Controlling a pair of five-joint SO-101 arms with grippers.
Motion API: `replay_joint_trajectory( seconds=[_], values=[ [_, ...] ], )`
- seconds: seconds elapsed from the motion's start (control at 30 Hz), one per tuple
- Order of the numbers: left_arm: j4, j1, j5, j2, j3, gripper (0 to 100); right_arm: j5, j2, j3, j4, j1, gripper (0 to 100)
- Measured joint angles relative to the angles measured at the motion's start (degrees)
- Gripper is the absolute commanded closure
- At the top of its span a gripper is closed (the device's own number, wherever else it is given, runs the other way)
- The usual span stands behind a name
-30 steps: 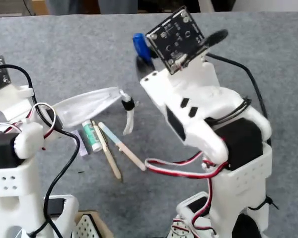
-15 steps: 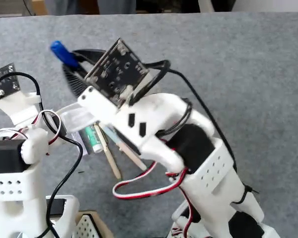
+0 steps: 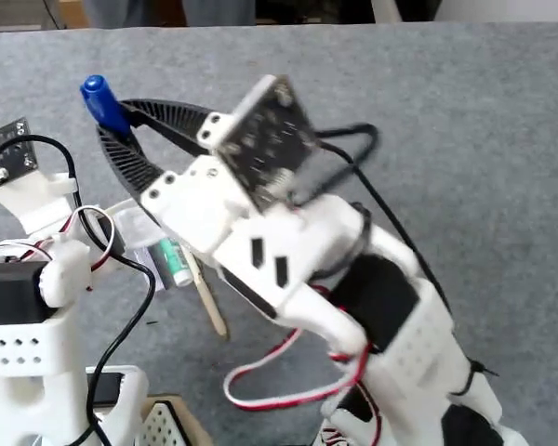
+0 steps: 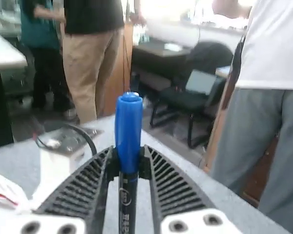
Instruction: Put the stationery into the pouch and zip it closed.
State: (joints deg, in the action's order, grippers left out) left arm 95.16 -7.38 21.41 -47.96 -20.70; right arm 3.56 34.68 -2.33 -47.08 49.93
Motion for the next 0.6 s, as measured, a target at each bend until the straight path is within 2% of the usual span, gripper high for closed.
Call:
replay_joint_trajectory(
  seconds=[0.47,0.6],
  values=[
    [-0.1,0.0,0.0,0.0,0.0,97,-0.4,3.2,9.6,0.0,0.0,98.6],
    [-0.1,0.0,0.0,0.0,0.0,97,-0.4,3.3,12.2,3.3,0.0,98.6]
  ],
)
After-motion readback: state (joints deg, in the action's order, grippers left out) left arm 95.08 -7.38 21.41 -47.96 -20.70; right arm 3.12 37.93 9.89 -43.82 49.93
